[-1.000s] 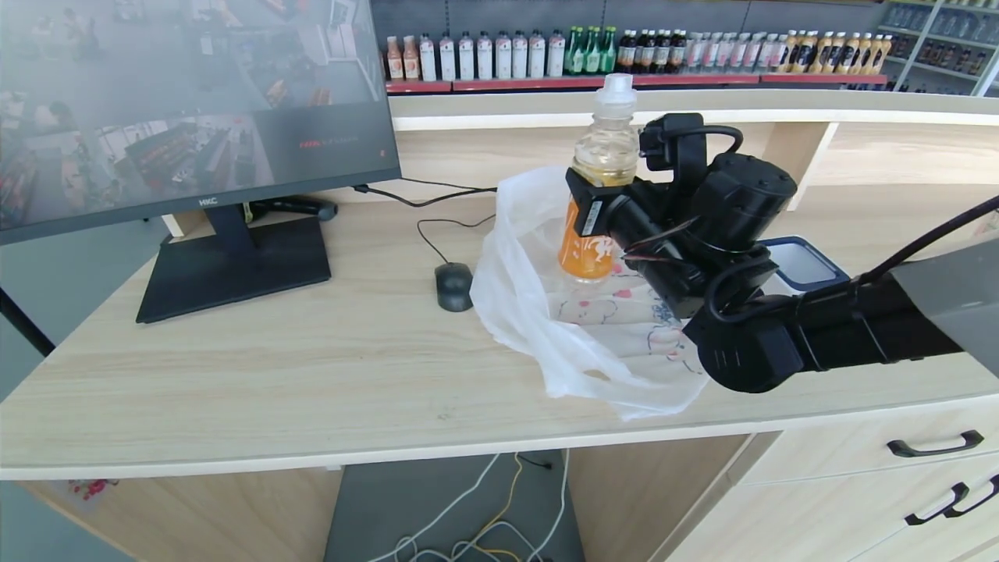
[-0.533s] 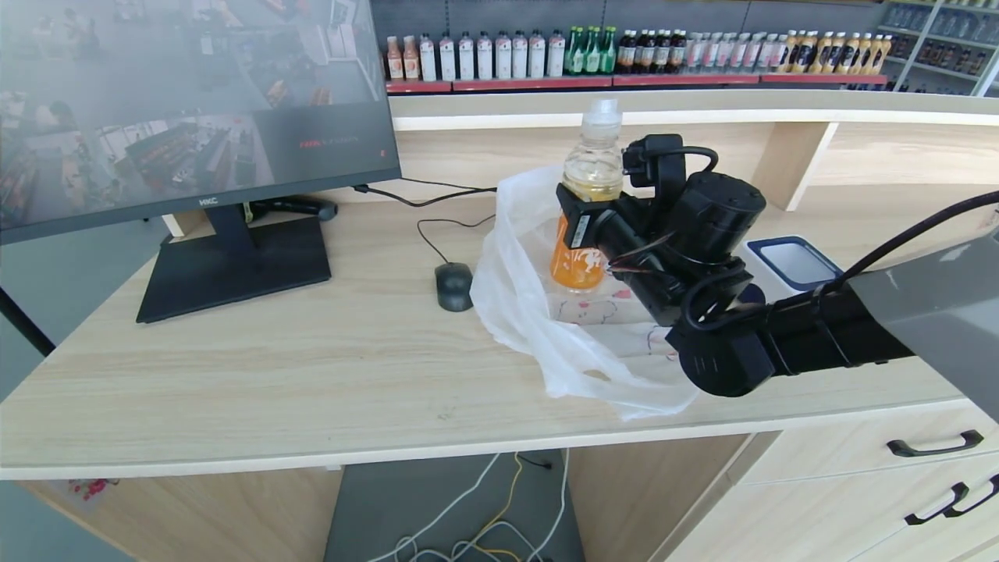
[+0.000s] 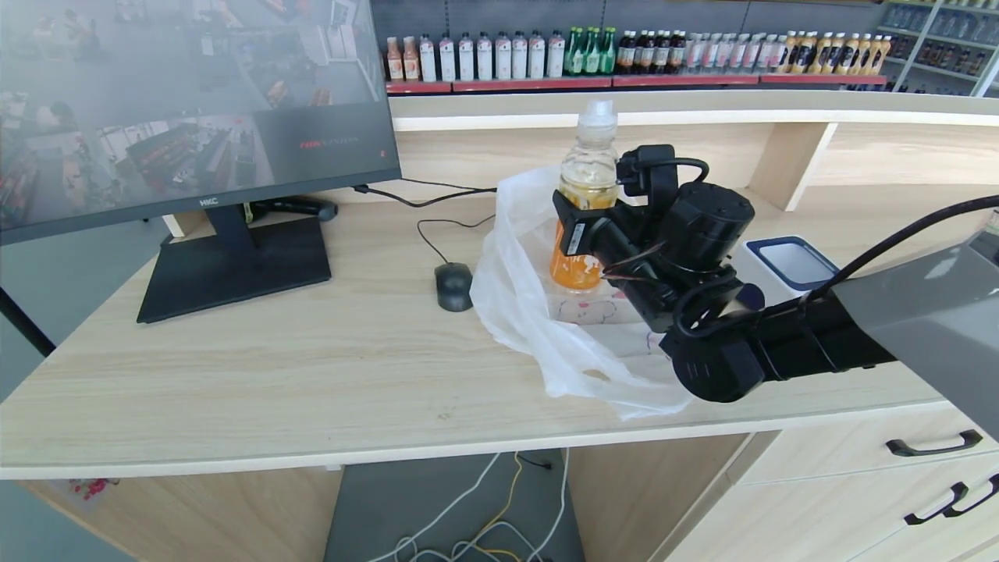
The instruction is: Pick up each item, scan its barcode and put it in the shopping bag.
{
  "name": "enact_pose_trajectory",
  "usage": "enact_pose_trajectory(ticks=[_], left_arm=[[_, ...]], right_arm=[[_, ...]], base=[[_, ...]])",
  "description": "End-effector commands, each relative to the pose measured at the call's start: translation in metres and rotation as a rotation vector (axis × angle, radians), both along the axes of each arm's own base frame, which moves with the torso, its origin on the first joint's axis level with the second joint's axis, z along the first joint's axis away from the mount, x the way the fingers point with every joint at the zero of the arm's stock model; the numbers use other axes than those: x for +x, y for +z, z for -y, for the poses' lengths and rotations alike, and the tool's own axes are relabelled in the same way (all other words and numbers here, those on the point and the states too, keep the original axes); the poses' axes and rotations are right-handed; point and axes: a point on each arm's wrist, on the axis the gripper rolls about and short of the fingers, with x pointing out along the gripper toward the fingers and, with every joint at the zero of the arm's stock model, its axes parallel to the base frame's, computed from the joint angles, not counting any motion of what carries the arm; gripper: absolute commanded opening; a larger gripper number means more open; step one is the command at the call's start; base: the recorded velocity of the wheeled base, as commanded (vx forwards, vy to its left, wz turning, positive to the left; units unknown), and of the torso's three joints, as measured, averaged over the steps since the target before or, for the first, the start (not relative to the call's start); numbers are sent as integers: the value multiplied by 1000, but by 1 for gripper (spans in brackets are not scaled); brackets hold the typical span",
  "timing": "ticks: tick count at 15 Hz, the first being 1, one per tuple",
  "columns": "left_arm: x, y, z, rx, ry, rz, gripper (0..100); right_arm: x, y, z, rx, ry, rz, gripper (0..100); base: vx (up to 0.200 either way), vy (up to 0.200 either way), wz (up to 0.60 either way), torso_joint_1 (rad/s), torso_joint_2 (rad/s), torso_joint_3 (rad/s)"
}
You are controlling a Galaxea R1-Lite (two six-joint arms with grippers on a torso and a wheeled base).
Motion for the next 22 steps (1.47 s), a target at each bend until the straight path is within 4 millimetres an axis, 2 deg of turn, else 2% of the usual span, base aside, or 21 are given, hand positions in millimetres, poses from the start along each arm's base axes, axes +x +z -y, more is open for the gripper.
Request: enact_pose_trajectory(ticks=[1, 10, 14, 15, 22], left_arm=[[0, 0, 0, 0, 0, 1, 100], [0, 0, 0, 0, 0, 1, 100], [0, 0, 0, 0, 1, 1, 100], [0, 0, 0, 0, 1, 1, 100], [0, 0, 0, 0, 1, 1, 100]], right_arm=[[2, -7, -2, -11, 1, -17, 0], [9, -24, -6, -7, 0, -13, 0], [9, -26, -7, -2, -4, -6, 0], [9, -26, -7, -1, -3, -6, 100], [8, -23, -6, 8, -1, 7, 100]], base=[[0, 0, 0, 0, 0, 0], [0, 0, 0, 0, 0, 0], [0, 0, 0, 0, 0, 0], [0, 0, 0, 0, 0, 0], [0, 0, 0, 0, 0, 0]])
